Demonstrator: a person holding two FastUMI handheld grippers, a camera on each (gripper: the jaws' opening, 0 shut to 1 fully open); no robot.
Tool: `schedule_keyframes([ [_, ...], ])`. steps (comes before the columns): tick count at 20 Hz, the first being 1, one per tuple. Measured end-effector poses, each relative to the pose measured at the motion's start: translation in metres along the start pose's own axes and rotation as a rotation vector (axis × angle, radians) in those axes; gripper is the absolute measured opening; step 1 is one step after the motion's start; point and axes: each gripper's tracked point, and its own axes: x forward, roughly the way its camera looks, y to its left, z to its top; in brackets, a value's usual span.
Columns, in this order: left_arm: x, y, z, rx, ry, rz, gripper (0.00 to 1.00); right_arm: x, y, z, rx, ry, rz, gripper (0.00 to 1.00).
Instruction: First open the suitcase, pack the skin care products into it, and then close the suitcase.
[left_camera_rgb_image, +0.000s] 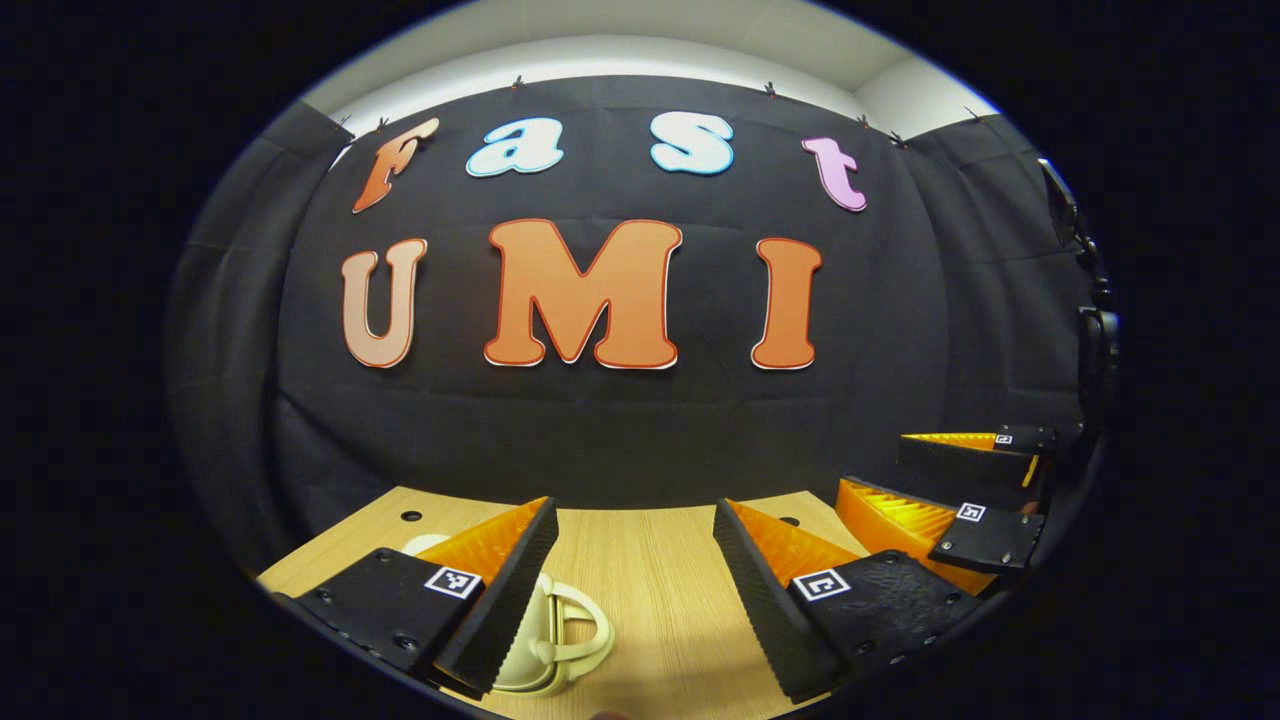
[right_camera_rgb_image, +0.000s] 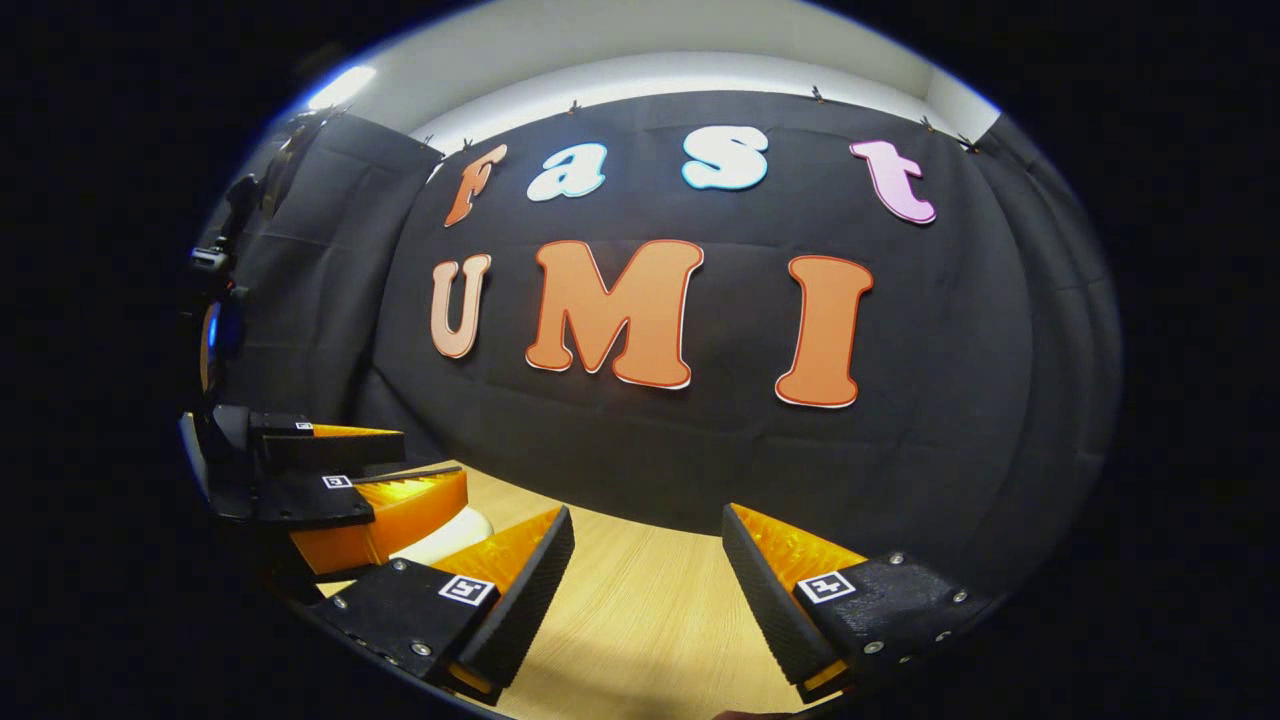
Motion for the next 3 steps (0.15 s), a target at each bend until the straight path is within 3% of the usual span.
schedule_keyframes([
  [3, -0.0045, 0.0013, -0.0009, -0.006, -0.009, 0.006, 0.97, -0.0024, 0.0103, 0.0001, -0.014, -0.009, 0.028, 0.95],
])
